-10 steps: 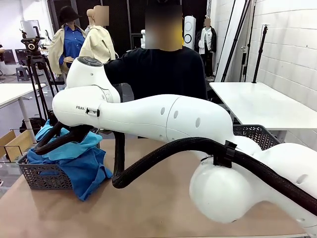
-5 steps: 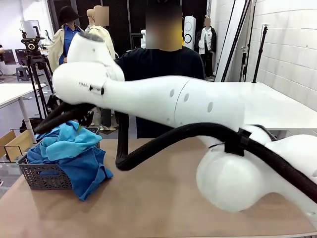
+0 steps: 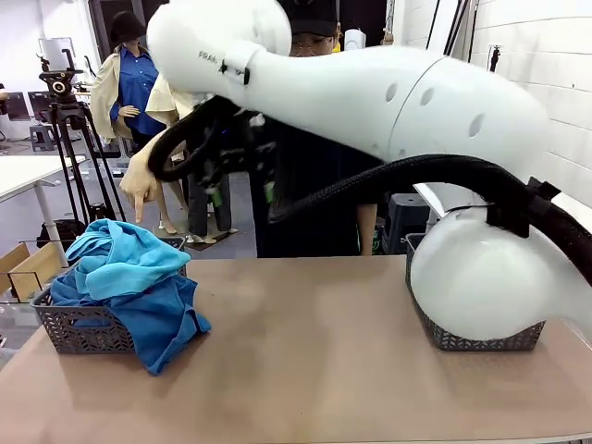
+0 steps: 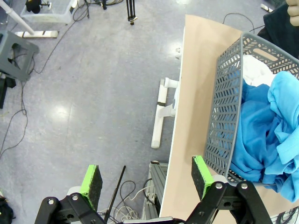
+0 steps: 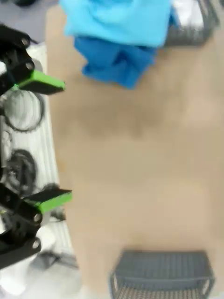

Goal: Sort the tops and bottoms.
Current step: Sort the clothes according to human instructions.

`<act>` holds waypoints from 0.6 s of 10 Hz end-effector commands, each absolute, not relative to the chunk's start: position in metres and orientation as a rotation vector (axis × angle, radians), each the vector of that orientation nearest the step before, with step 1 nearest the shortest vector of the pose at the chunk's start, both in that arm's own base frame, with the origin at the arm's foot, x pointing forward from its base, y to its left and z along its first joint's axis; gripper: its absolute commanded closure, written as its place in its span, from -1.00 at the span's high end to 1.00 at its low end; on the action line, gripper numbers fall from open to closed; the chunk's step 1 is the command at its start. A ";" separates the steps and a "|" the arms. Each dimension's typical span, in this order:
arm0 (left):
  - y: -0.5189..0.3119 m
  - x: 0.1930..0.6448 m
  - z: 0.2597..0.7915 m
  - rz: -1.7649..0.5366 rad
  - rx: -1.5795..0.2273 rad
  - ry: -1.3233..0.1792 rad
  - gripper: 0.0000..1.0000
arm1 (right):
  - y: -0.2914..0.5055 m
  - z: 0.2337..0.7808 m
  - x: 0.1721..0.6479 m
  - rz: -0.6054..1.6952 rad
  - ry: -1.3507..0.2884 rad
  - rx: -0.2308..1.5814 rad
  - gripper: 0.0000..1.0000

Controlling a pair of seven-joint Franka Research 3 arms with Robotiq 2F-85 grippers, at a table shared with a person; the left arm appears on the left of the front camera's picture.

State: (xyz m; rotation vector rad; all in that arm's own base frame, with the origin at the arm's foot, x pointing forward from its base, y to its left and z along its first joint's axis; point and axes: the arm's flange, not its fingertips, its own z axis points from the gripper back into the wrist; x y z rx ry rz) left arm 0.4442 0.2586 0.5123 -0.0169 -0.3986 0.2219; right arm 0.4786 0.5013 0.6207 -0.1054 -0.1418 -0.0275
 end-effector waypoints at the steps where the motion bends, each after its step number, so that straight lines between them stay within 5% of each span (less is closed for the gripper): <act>1: 0.260 0.443 0.513 0.216 -0.010 -0.398 1.00 | 0.410 0.598 0.426 -0.150 -0.288 -0.095 1.00; 4: 0.260 0.443 0.513 0.216 -0.010 -0.398 1.00 | 0.324 0.568 0.361 -0.202 -0.357 0.086 1.00; 5: 0.260 0.443 0.513 0.216 -0.010 -0.398 1.00 | 0.448 0.693 0.489 -0.157 -0.290 -0.072 1.00; 6: 0.260 0.443 0.513 0.216 -0.010 -0.398 1.00 | 0.448 0.693 0.489 -0.157 -0.290 -0.072 1.00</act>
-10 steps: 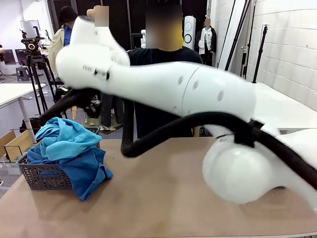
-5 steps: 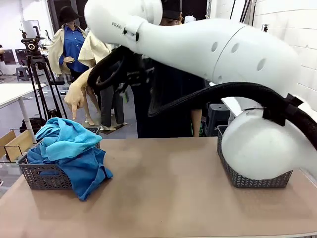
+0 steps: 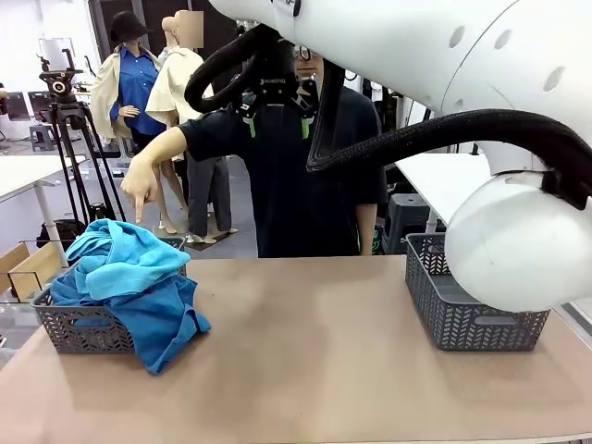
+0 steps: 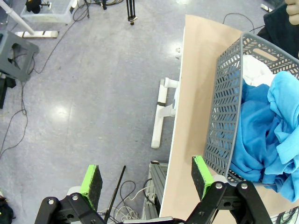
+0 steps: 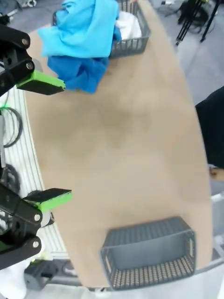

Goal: Sort the tops and bottoms.
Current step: Sort the clothes according to human instructions.

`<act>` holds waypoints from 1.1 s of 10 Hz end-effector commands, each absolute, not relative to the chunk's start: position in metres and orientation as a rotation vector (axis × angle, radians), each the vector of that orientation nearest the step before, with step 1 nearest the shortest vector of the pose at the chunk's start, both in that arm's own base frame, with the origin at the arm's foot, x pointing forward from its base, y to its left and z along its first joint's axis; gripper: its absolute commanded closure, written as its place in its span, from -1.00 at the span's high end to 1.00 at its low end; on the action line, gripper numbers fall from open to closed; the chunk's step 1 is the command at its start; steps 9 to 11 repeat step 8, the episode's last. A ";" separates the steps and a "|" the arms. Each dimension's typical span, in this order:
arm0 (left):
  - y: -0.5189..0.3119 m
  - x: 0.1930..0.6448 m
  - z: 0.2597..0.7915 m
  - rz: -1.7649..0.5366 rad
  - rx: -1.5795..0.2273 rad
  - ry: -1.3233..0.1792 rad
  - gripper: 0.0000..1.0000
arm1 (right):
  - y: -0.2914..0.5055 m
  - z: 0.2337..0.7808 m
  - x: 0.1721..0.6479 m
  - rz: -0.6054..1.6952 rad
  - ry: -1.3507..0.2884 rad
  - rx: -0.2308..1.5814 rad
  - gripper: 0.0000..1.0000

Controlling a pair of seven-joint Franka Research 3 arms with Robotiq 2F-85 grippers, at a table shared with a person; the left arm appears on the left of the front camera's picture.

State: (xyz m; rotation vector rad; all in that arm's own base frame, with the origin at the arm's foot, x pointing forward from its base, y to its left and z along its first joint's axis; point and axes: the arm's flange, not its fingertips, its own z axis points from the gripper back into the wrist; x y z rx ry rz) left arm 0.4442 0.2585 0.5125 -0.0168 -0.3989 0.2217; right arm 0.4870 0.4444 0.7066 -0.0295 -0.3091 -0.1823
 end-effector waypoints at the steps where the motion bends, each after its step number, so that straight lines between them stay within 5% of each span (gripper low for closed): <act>1: 0.260 0.443 0.513 0.216 -0.010 -0.398 1.00 | 0.448 0.693 0.489 -0.157 -0.290 -0.072 1.00; 11: 0.260 0.443 0.513 0.216 -0.010 -0.398 1.00 | 0.448 0.693 0.489 -0.157 -0.290 -0.072 1.00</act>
